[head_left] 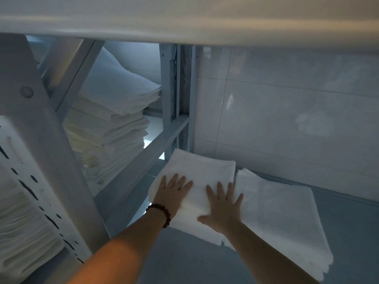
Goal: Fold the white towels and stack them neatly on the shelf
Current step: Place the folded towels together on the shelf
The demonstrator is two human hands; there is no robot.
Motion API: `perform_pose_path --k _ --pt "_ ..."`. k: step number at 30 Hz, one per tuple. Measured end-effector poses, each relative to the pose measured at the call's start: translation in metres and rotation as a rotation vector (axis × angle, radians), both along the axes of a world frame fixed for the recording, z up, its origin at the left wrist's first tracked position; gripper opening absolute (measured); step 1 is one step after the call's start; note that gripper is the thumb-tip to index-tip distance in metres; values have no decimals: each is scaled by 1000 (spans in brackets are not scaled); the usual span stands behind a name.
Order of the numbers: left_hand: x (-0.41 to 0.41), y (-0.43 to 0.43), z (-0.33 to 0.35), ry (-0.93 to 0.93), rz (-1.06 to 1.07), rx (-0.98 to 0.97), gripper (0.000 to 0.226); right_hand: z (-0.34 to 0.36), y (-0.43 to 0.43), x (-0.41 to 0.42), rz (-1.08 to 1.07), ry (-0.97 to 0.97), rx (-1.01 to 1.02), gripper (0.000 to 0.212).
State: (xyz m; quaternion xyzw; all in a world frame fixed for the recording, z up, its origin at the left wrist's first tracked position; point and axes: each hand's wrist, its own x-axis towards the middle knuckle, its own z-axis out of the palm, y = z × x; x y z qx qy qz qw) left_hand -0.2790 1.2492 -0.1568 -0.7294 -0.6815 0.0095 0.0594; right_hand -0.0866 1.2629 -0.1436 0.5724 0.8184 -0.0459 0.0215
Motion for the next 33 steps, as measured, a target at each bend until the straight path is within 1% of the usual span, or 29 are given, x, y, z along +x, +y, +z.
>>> perform_pose_path --k 4,7,8,10,12,15,20,22,25,30,33 --pt "-9 8 9 43 67 33 76 -3 -4 1 45 0 72 97" --pt "-4 -5 1 7 132 -9 68 -4 -10 3 51 -28 30 98" --pt "-1 -12 -1 -4 154 -19 71 -2 -12 3 55 -37 20 98" --pt "3 -22 -1 -36 189 -36 85 7 -17 3 57 -33 2 97" --pt "9 -32 4 -103 198 -70 92 15 -25 6 68 -9 -14 94" --pt "28 -56 13 -210 187 -139 87 21 -47 12 73 52 -49 83" --pt "61 -94 24 -241 129 -153 72 30 -85 29 47 106 -76 67" --pt "74 -107 28 -238 94 -130 66 31 -101 42 22 162 -50 64" --pt "97 -122 31 -295 58 -90 63 32 -123 66 -37 246 -15 60" --pt "139 -141 26 -420 36 -93 61 27 -157 113 -159 334 -55 55" --pt "171 -145 24 -456 7 -130 61 19 -170 147 -254 354 -86 54"
